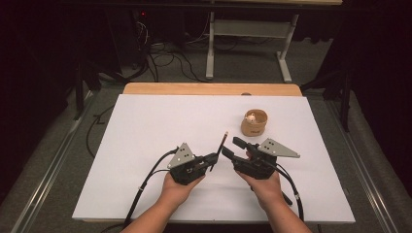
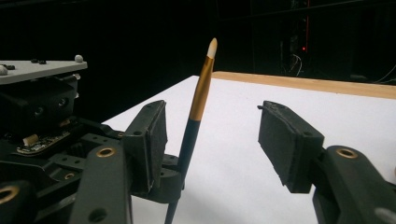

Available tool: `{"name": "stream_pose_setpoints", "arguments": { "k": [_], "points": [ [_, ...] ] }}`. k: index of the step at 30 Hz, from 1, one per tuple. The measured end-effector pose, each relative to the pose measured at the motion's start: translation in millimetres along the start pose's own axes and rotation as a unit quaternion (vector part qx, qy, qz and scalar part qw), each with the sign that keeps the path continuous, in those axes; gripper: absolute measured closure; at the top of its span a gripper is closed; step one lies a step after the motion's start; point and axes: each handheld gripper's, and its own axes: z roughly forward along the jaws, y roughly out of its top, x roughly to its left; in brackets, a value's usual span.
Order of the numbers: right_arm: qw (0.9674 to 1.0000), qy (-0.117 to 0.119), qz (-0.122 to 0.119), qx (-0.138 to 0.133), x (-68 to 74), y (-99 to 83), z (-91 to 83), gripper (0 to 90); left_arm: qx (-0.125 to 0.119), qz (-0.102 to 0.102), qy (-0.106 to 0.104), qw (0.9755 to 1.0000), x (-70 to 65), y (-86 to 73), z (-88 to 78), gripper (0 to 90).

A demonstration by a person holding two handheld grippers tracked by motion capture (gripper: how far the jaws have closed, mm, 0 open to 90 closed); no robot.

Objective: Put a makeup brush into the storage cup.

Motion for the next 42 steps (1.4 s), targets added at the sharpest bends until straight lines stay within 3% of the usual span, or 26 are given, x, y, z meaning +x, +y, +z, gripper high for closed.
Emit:
{"name": "stream_pose_setpoints", "arguments": {
  "k": [23, 42],
  "points": [
    [0.9999, 0.013, 0.007, -0.007, 2.6, -2.4, 1.8, 60.8, 0.000, -0.003, -0.009, 1.0000, -1.7, -0.9, 1.6, 83.9],
    [0.9992, 0.026, 0.029, -0.005, 1.6, -5.9, 4.1, 75.7, -0.005, -0.003, -0.020, 0.9998, -6.4, -0.8, 3.6, 83.9]
  ]
}}
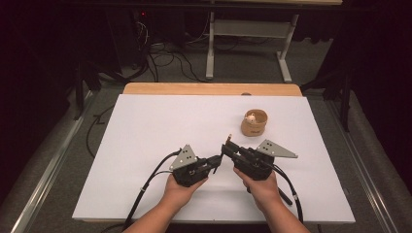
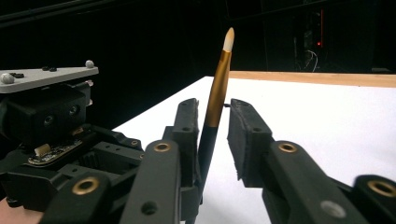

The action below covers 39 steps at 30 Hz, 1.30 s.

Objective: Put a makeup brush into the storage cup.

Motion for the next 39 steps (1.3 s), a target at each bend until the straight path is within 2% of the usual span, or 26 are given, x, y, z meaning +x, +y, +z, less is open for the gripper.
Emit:
{"name": "stream_pose_setpoints", "arguments": {
  "k": [14, 18, 32, 38, 39],
  "points": [
    [0.9998, 0.012, 0.017, 0.001, -2.1, -2.8, 0.3, 81.2, 0.000, 0.002, -0.001, 1.0000, -2.2, -0.2, 1.3, 83.9],
    [0.9995, 0.023, 0.022, 0.002, -2.9, -2.0, 0.6, 84.7, 0.002, 0.004, -0.001, 1.0000, -2.1, -0.6, 1.9, 83.8],
    [0.9996, 0.027, 0.013, 0.000, -1.4, -1.4, -0.1, 85.5, 0.002, 0.004, -0.001, 1.0000, -2.3, 0.4, 1.2, 83.0],
    [0.9997, 0.021, 0.010, -0.002, -2.3, -1.0, -0.8, 85.5, 0.003, -0.002, 0.001, 1.0000, 0.1, 1.4, -0.1, 73.1],
    [0.9998, 0.019, 0.009, -0.001, -2.3, -1.0, -1.0, 85.4, 0.003, -0.002, 0.001, 1.0000, 0.3, 1.6, -0.5, 69.0]
  ]
}}
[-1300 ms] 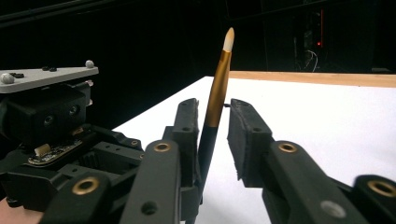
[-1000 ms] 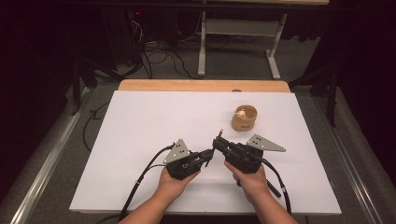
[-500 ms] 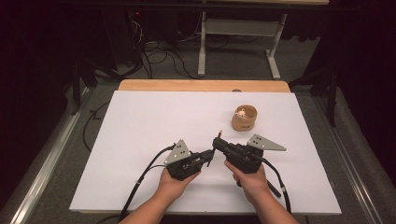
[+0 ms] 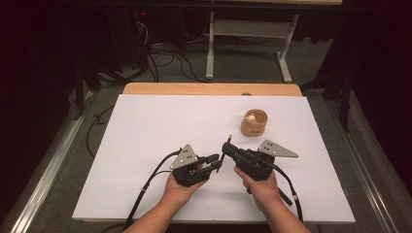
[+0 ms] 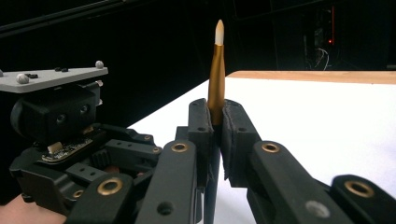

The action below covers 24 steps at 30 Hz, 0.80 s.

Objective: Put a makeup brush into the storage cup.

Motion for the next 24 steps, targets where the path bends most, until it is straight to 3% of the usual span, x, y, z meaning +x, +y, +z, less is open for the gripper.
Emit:
{"name": "stream_pose_setpoints", "arguments": {
  "k": [6, 12, 24],
  "points": [
    [0.9999, -0.007, -0.006, -0.006, -0.4, 1.4, -2.4, 85.4, 0.003, 0.004, 0.012, 0.9999, 2.1, 1.3, -2.8, 56.3],
    [0.9998, -0.014, -0.012, -0.010, -3.0, 3.4, -6.4, 85.3, 0.005, 0.017, 0.043, 0.9989, 6.5, 3.1, -9.0, 51.2],
    [0.9987, -0.031, -0.030, -0.027, -7.1, 9.3, -19.3, 85.3, 0.000, -0.007, 0.061, 0.9981, 18.5, 6.8, -22.4, 44.8]
  ]
}}
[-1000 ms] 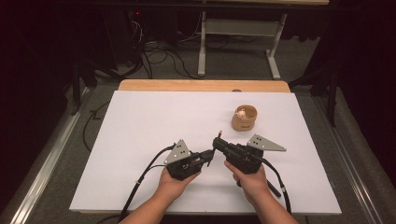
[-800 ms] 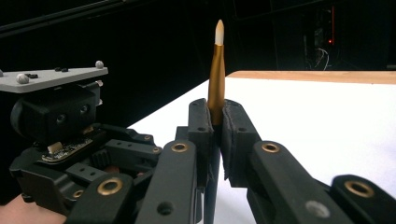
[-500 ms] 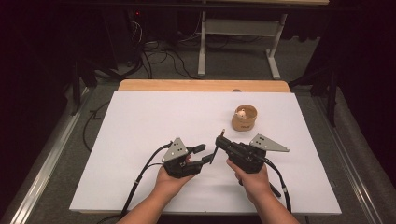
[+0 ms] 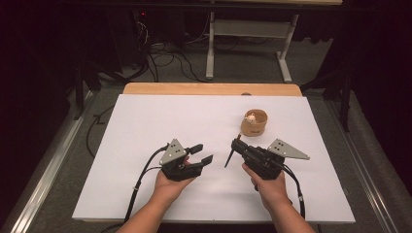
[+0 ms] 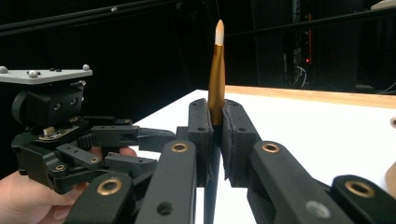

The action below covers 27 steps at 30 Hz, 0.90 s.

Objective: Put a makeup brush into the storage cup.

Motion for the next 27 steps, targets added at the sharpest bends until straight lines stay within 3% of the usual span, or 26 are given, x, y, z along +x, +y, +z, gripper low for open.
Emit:
{"name": "stream_pose_setpoints", "arguments": {
  "k": [16, 27],
  "points": [
    [0.9991, -0.035, -0.024, -0.009, -10.2, 7.0, -15.5, 85.3, -0.001, -0.003, 0.022, 0.9998, 13.9, 1.7, -7.9, 34.1],
    [0.9980, -0.057, -0.020, -0.019, -20.9, 11.4, -28.0, 85.3, 0.000, -0.004, 0.052, 0.9987, 28.4, 4.4, -20.9, 25.1]
  ]
}}
